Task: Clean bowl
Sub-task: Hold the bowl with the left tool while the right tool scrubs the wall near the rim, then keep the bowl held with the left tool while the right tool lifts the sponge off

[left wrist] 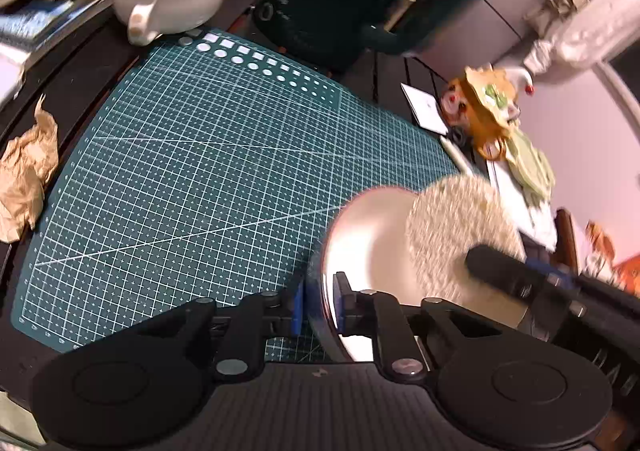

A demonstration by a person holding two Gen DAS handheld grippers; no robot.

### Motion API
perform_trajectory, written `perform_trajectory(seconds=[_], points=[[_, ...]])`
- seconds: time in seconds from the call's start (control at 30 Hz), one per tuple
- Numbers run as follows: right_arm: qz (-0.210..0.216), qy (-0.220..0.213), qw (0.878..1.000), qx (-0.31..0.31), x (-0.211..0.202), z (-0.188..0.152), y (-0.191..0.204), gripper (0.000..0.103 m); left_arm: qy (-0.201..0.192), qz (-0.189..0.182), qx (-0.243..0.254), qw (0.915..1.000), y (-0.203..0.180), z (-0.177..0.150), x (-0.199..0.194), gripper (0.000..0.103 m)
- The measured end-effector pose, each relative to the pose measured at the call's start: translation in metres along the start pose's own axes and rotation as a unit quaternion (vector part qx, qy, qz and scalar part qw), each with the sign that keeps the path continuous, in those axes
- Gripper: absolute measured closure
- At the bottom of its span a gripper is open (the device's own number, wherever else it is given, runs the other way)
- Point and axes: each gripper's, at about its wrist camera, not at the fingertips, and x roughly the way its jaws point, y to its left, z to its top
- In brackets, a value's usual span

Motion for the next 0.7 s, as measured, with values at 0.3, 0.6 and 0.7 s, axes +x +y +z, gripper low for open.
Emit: perform_trajectory(seconds=[0.3, 0.6, 0.7], points=[[-0.028, 0.028, 0.999, -0.018, 0.019, -0.006, 0.006, 0.092, -0.006, 0.01, 0.018, 0.9998, -0.008, -0.001, -0.001, 0.09], [-0.067, -0.008, 0.996, -0.051, -0.005, -0.001, 0.009, 0.092, 0.005, 0.006, 0.016, 0.9998, -0.006, -0.001, 0.004, 0.09], [-0.053, -0.021, 0.997, -0.049, -0.016, 0.001, 0.009, 0.092, 0.023, 0.0, 0.01, 0.9997, -0.003, -0.001, 0.009, 0.089]])
